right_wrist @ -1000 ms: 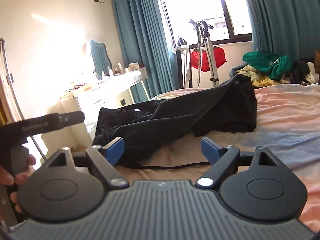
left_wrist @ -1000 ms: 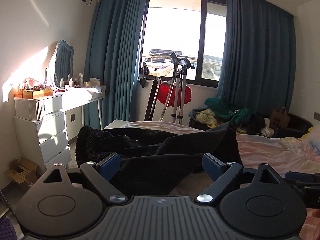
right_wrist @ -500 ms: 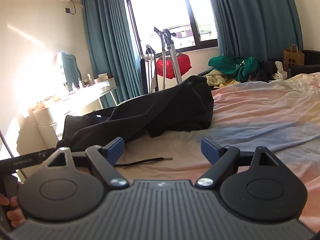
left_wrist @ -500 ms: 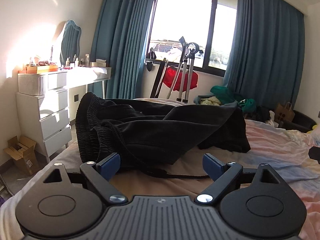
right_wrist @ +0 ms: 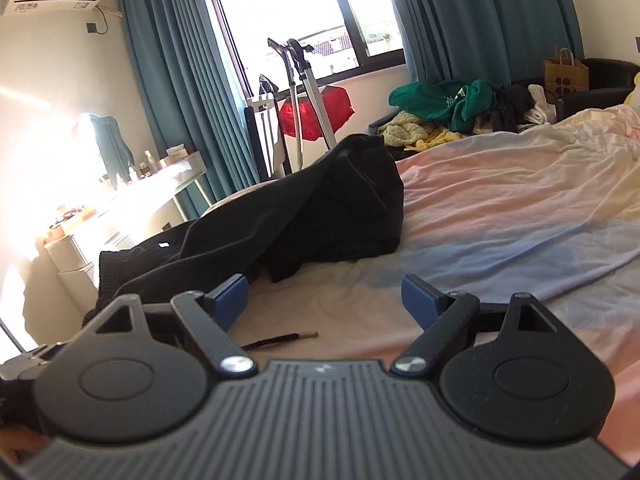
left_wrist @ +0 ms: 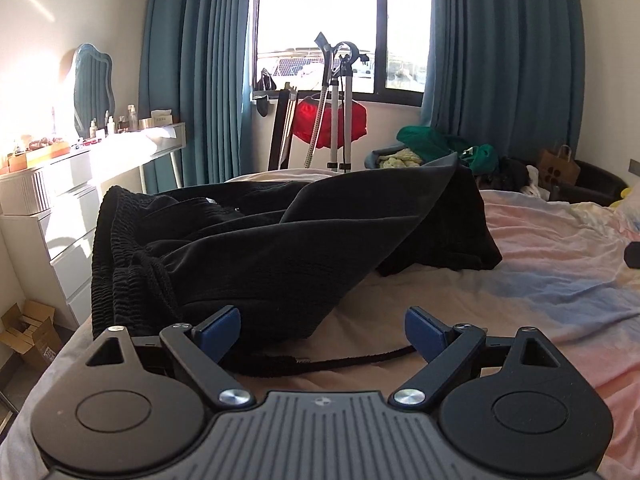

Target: Fold clothes

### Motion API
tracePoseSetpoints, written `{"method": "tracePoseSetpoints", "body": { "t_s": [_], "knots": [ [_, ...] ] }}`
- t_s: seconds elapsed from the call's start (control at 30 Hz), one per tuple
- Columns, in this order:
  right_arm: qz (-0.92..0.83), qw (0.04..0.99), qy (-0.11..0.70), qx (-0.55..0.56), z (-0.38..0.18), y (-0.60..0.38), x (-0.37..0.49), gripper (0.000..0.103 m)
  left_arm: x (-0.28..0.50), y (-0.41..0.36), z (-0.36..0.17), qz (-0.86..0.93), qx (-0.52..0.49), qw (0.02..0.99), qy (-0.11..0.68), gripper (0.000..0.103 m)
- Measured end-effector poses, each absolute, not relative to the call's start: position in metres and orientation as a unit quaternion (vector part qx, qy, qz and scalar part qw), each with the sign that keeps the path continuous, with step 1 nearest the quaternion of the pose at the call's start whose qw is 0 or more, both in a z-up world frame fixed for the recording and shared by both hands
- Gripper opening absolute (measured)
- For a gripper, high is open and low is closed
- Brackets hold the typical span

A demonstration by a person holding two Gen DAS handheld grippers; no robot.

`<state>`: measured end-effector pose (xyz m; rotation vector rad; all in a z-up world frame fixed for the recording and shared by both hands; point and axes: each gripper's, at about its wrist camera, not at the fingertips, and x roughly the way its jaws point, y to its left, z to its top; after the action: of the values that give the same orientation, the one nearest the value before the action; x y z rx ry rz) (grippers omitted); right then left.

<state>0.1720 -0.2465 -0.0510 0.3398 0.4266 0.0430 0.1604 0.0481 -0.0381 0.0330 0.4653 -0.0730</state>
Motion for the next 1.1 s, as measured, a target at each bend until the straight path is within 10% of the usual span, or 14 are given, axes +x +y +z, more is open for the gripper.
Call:
{"method": "tracePoseSetpoints", "body": {
  "t_s": [0.47, 0.53, 0.67, 1.1],
  "knots": [
    [-0.019, 0.914, 0.291, 0.281, -0.125, -0.3, 0.236, 0.086, 0.398, -0.092, -0.054, -0.07, 0.118, 0.961, 0.241, 0.087],
    [-0.029, 0.91, 0.297, 0.287, -0.133, -0.308, 0.244, 0.086, 0.415, -0.107, -0.069, -0.064, 0.156, 0.954, 0.249, 0.079],
    [-0.038, 0.897, 0.315, 0.307, -0.148, -0.316, 0.25, 0.086, 0.42, -0.107, -0.084, -0.057, 0.17, 0.945, 0.274, 0.005],
    [-0.003, 0.911, 0.268, 0.315, -0.122, -0.308, 0.226, 0.086, 0.198, -0.019, -0.004, -0.111, 0.068, 0.959, 0.25, 0.002]
  ]
}}
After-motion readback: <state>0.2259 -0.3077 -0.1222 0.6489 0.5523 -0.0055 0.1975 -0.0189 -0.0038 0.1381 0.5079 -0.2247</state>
